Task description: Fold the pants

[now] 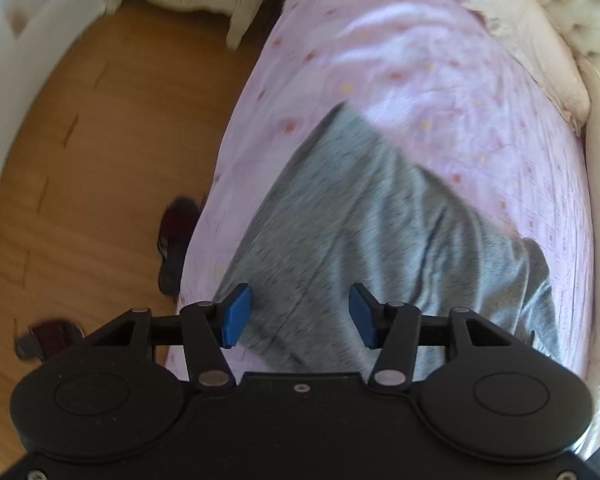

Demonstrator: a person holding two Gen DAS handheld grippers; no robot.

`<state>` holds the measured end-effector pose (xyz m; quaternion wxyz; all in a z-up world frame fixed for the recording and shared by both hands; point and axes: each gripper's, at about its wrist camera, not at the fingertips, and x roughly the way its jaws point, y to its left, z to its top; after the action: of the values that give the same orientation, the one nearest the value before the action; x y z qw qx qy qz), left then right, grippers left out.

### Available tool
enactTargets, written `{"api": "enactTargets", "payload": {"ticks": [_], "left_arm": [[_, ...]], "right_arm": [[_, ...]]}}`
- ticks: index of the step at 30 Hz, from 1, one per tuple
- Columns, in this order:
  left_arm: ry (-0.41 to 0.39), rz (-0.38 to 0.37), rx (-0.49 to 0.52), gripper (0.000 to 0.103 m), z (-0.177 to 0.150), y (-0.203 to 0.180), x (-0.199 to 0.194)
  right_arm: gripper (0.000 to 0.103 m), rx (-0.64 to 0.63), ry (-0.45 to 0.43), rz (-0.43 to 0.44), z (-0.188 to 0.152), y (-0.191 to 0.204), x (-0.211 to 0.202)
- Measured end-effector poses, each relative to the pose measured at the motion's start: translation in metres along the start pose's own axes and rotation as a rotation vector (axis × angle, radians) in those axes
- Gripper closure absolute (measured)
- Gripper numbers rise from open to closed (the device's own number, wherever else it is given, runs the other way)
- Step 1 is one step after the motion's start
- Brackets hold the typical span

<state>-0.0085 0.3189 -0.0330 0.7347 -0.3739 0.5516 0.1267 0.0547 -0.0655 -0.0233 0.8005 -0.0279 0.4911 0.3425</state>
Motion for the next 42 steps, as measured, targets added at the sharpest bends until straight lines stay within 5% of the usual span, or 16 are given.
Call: {"api": "enactTargets", "payload": {"ticks": [8,15,23,26,28,33,35,37,42], "left_arm": [[0.044,-0.100,-0.083,0.036,-0.016,0.037,0.013],[0.108,-0.282,-0.176,0.035,-0.012,0.054,0.035],[0.043,-0.200,-0.132,0.033,0.000,0.020,0.033],[-0.001,-0.172,-0.137,0.046,0.002,0.014,0.023],[-0.035,-0.177,-0.137,0.065,0.001,0.010,0.012],[-0.153,-0.188,-0.003,0.073,-0.011,-0.023,-0.029],[-0.191,-0.196,0.049,0.074,-0.017,-0.040,-0.045],[-0.232,-0.187,0.119,0.075,-0.024,-0.061,-0.060],[-0.323,-0.200,0.321,0.077,-0.053,-0.123,-0.093]], "right_arm": [[0.064,0.007,0.008,0.016,0.004,-0.003,0.006],[0.064,-0.004,0.001,0.018,0.003,-0.002,0.006],[0.064,0.003,-0.009,0.022,0.002,-0.002,0.004],[0.064,0.006,-0.016,0.025,0.001,-0.002,0.002],[0.065,0.011,-0.025,0.025,0.001,-0.002,0.000],[0.065,0.020,-0.131,-0.045,0.000,-0.003,-0.017],[0.065,0.018,-0.110,-0.043,-0.004,-0.004,-0.014],[0.065,0.033,0.001,0.021,-0.009,-0.005,0.001],[0.065,0.053,-0.054,0.037,-0.005,-0.009,-0.015]]}}
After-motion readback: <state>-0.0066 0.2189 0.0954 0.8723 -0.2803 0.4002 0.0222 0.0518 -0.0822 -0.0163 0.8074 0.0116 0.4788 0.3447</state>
